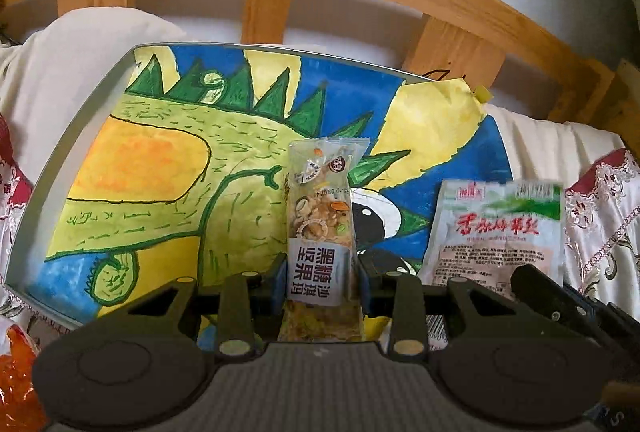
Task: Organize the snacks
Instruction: 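Place nut bag in tray with left tool while right places seaweed bag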
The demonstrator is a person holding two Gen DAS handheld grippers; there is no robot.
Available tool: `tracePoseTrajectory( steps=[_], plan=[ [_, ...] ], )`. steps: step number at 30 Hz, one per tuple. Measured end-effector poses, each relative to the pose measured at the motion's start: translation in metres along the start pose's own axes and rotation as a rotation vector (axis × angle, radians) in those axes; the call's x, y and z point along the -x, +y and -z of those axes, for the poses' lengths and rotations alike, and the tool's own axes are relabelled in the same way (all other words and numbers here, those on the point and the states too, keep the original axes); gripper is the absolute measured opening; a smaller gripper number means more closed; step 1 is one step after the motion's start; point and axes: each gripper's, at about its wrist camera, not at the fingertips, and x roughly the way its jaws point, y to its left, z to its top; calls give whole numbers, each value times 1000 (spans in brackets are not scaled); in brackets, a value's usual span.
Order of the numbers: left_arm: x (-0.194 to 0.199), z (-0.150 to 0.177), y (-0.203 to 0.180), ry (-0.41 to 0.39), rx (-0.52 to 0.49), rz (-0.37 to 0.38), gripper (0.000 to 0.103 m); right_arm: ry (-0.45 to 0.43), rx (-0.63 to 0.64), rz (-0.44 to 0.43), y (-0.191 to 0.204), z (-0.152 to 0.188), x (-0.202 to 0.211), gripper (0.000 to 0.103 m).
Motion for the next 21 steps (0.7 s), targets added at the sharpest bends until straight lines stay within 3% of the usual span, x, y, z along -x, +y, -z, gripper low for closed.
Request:
tracePoseTrajectory(
  steps=[2,7,11,13,21],
  plan=[
    [1,0,2,6,9,5,41,0,8,12,1,-1,1,22],
    [10,1,7,-14,23,7,62,2,36,39,4,-2,3,37],
    [22,3,12,-36,28,5,72,-14,64,68,7,-3,7,58],
    [32,6,16,-64,37,-7,85,-28,79,72,9,-3,11,68],
    [73,18,39,-169,54,-56,99,-108,110,80,22,-4,33,88]
  ],
)
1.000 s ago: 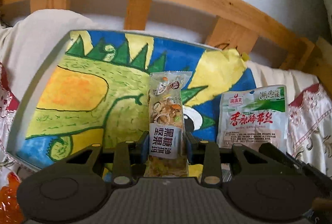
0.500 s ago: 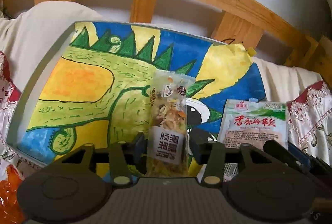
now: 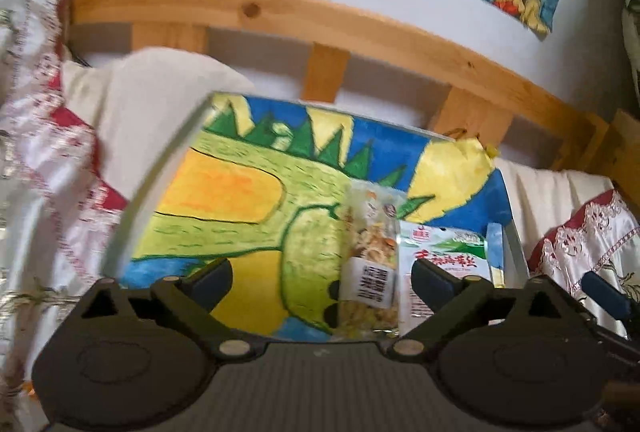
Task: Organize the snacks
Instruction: 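Place nut bag in tray with left tool while right places seaweed bag, then open both tools and withdraw them from the tray back over the snacks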
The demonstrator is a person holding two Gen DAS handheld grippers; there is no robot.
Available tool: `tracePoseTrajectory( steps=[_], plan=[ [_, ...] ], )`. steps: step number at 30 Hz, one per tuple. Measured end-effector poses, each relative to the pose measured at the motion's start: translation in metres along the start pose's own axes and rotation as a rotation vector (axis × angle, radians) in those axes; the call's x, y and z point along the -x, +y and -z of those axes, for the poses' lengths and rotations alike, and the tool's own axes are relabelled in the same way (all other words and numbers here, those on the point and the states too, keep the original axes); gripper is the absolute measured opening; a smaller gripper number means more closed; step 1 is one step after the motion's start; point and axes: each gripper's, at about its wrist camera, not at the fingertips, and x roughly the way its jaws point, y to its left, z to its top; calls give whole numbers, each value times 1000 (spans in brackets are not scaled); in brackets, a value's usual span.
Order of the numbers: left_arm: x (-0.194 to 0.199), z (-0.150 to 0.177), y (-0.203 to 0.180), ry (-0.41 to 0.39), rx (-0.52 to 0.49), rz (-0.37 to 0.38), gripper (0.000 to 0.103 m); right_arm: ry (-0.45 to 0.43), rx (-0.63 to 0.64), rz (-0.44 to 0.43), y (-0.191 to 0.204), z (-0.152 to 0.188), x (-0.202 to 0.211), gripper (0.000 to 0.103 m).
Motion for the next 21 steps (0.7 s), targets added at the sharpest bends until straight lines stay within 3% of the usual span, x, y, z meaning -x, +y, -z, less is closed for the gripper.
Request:
tracePoseTrajectory(
  steps=[3,9,21],
  plan=[
    [20,3,10,-41,-3,-14,101,-37,11,-7,6,-1,13,96],
    [64,15,28,-88,-26,-13,102,-110,46,-26,23,-2,47,102],
    [144,44,59,-134,-25,24,102,-201,100,-89,61,-9,126,102]
  ],
)
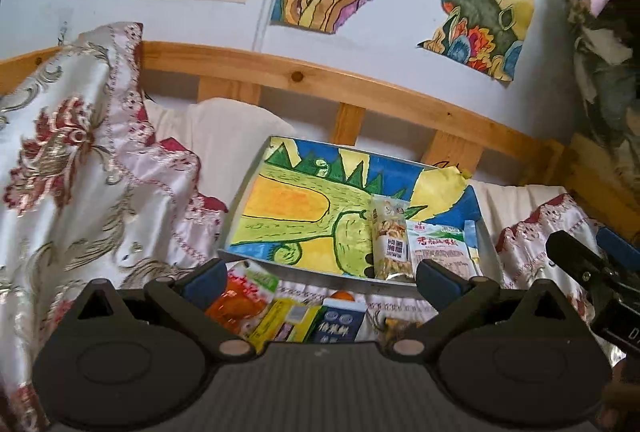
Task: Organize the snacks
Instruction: 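Open both tools and withdraw them from the tray back over the snacks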
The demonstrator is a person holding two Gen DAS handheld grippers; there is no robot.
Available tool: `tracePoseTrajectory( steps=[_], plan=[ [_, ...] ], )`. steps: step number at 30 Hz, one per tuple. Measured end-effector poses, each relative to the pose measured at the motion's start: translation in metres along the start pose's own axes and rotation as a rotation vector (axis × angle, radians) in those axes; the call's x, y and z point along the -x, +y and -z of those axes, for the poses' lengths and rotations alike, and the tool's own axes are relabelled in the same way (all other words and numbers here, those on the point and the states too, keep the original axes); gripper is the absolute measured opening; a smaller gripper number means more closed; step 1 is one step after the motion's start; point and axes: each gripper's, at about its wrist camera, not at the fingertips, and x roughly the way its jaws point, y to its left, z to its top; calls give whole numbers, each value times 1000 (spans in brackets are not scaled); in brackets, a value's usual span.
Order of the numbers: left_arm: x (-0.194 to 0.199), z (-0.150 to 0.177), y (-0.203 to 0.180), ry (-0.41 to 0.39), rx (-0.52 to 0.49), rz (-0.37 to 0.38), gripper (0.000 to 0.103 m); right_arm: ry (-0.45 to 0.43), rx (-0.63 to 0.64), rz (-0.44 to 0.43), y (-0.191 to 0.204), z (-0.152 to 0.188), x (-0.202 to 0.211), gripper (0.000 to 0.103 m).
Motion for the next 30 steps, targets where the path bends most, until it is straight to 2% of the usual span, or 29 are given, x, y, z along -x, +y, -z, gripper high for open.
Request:
tracePoseTrajectory(
  steps=[5,11,15,20,25,30],
  plan=[
    [24,13,12,3,4,-8,102,25,-11,-5,12,2,24,102],
    [41,29,26,40,10,-3,102,103,-55,25,21,11,51,102],
    [46,45,28,71,-39,6,102,167,-90,49,25,21,63,102],
    [48,59,26,116,-113,17,102,237,-107,80,31,30,70,102],
    [43,67,30,192,-112,11,102,299,-114,89,37,37,73,102],
    [40,72,31,233,-115,11,102,368,-96,85,43,43,69,102]
  ],
)
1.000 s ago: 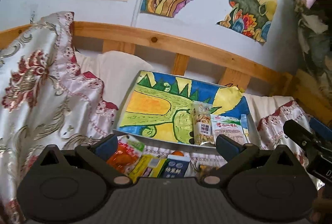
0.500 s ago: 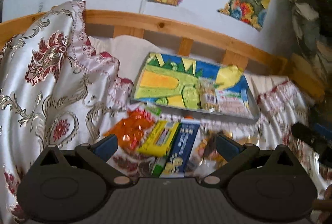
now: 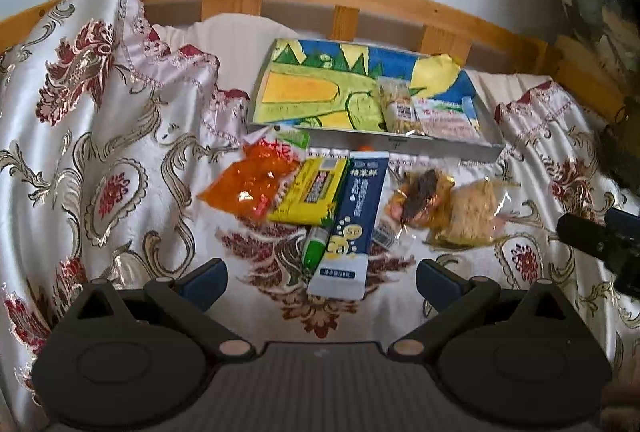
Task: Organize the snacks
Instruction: 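Open both tools and withdraw them from the tray back over the snacks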
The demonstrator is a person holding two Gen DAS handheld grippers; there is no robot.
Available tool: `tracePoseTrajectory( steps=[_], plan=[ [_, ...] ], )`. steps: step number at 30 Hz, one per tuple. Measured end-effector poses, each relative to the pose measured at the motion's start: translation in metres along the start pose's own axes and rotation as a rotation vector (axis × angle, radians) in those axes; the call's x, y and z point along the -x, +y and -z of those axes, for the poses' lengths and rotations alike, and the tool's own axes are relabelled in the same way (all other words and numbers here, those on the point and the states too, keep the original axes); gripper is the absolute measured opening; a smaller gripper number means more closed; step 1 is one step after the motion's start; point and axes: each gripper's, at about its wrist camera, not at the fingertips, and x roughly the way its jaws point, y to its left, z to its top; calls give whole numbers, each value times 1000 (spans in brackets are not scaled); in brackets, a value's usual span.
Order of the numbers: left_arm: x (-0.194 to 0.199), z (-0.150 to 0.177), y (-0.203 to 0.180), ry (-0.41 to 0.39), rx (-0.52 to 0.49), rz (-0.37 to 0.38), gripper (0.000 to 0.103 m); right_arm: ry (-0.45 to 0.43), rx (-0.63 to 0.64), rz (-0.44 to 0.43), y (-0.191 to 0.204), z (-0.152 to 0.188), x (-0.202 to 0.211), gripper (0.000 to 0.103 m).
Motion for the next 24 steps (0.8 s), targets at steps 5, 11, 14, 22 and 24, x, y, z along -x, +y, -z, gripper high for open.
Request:
tracePoseTrajectory(
  steps=[5,11,14,22,24],
  plan=[
    [-3,1,-2,22,-12,-7,102,54,2,-5,2,4,-7,102],
    [-8,1,-2,46,-14,-18,102,108,9,-1,5,7,-16,102],
    [-10,1,-2,56,-10,-23,102,122,15,-4,6,8,-19,102],
    [-14,-1,-4,64,-17,-40,102,158,16,-12,7,8,-25,102],
    [-16,-2,-4,69,-14,-44,102,169,13,-17,7,8,-27,102]
  ],
)
